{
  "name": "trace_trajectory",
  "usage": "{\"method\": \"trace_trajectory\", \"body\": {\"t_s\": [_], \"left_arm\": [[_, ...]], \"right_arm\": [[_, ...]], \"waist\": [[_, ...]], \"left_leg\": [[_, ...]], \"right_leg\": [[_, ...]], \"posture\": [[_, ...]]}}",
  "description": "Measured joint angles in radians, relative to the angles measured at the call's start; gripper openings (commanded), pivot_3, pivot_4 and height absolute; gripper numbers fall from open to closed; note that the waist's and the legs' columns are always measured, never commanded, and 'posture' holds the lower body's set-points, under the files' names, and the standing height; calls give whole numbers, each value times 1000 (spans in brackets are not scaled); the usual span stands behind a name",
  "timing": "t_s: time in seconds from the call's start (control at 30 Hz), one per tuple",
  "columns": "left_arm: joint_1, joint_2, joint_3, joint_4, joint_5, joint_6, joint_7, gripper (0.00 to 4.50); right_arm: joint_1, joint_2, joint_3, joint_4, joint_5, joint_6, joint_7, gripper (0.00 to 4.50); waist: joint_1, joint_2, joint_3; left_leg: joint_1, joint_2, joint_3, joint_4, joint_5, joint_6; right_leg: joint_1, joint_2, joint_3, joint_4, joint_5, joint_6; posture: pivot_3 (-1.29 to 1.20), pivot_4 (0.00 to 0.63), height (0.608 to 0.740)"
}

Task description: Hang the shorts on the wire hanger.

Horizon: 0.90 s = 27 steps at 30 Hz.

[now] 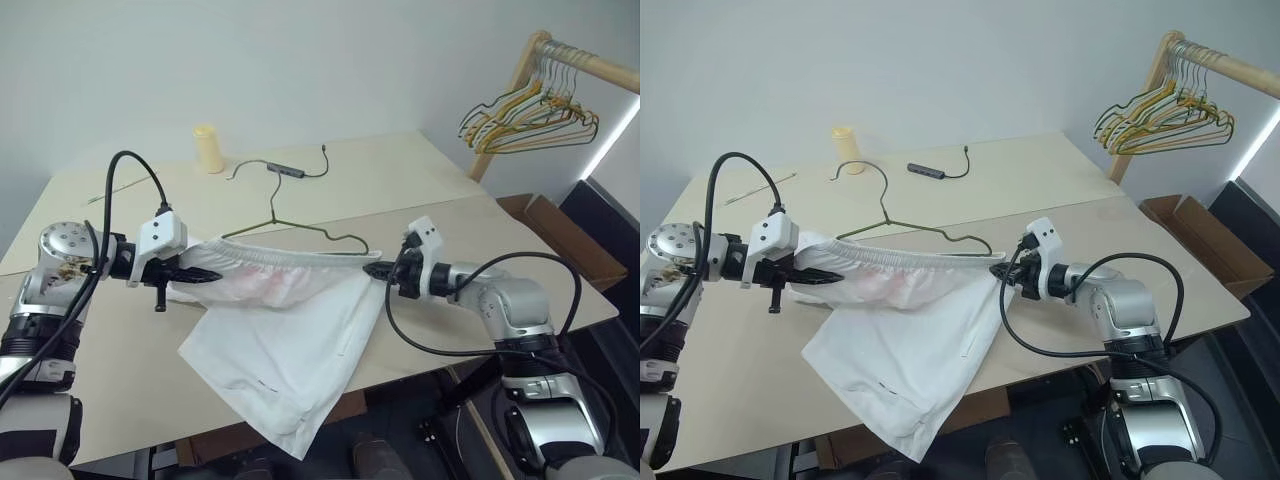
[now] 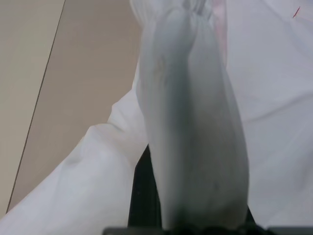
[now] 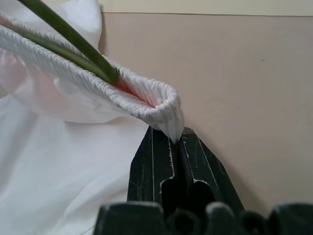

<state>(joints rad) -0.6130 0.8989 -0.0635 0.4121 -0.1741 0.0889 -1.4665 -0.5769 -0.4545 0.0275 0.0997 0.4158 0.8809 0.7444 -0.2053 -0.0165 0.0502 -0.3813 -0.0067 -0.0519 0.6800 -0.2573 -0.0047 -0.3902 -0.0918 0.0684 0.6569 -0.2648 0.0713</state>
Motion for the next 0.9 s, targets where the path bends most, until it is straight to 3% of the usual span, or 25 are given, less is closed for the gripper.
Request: {"method": "trace_trajectory", "body": {"t_s": [0.53, 0.9], "left_arm": [[0, 15, -75, 45, 116, -88, 39, 0], [-48, -39, -97, 85, 144, -31, 83, 0]], "right_arm": [[-4, -22, 1, -1, 0, -6, 20, 19], [-1, -57, 74, -243, -11, 0, 26, 19]], "waist": [[0, 0, 0], [-1, 0, 0]], "left_leg": [[0, 0, 0, 0, 0, 0], [0, 0, 0, 0, 0, 0]], "right_leg": [[0, 0, 0, 0, 0, 0], [0, 0, 0, 0, 0, 0]], "posture": [[-146, 11, 740], [-168, 5, 740]]}}
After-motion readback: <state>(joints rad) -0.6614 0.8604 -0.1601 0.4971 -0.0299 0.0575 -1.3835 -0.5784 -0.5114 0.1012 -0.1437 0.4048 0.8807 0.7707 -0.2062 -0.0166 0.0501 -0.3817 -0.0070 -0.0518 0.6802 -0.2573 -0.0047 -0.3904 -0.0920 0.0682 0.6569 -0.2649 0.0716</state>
